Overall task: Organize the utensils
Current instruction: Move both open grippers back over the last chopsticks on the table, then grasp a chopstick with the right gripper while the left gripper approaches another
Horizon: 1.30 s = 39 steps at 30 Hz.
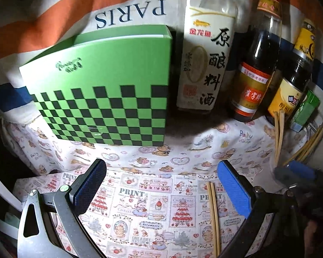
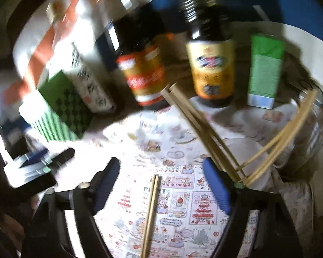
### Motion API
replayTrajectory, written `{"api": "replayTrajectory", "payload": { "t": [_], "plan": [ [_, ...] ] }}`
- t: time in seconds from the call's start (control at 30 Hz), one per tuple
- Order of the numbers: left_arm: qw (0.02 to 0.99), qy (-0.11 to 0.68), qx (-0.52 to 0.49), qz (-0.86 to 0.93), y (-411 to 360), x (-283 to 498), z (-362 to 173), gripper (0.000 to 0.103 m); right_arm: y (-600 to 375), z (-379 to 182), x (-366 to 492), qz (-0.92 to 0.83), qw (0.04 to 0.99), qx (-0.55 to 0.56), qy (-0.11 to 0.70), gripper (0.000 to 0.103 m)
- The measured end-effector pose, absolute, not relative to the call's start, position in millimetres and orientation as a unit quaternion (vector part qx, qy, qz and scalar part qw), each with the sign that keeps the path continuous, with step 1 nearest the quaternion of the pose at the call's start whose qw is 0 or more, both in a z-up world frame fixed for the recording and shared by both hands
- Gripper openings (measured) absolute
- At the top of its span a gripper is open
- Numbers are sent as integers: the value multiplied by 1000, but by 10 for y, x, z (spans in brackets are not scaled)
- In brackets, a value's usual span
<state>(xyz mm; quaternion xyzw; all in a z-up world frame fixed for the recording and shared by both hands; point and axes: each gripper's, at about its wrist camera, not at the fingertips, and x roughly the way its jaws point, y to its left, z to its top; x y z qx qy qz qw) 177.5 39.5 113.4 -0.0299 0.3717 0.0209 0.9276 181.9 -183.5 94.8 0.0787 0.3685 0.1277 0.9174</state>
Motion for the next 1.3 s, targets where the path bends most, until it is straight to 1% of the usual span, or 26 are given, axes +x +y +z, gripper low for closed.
{"api": "replayTrajectory", "payload": {
  "t": [0.07,0.13,0.17,0.2,0.27,0.33,0.47,0.53,0.57,0.67,0.93,1.3],
  "plan": [
    [930,367,-30,17,420,1751,1173,102,-1717,820,1877,131,910,65,388,54],
    [931,363,-31,20,463,1734,1206,102,-1614,681,1967,145,898,66,410,52],
    [932,361,-32,24,494,1726,1220,102,-1566,592,2018,151,892,67,422,48],
    [932,359,-35,28,529,1723,1232,102,-1531,524,2055,152,888,66,429,41],
    [932,358,-48,32,614,1725,1246,102,-1473,362,2150,148,880,61,448,38],
    [929,362,-63,33,689,1737,1237,102,-1426,210,2235,147,874,61,458,38],
    [926,369,-73,38,759,1776,1193,102,-1286,-90,2352,139,866,42,479,31],
    [924,375,-69,37,765,1799,1159,102,-1218,-203,2379,138,861,37,488,23],
    [923,377,-68,38,769,1811,1149,102,-1189,-269,2398,136,858,36,494,16],
    [922,377,-72,44,788,1813,1133,102,-1154,-400,2444,130,855,36,501,16],
    [921,378,-79,43,808,1813,1128,102,-1125,-507,2492,144,851,39,503,15],
    [922,378,-77,34,722,1811,1143,102,-1173,-445,2485,124,856,28,501,14]
  ]
}}
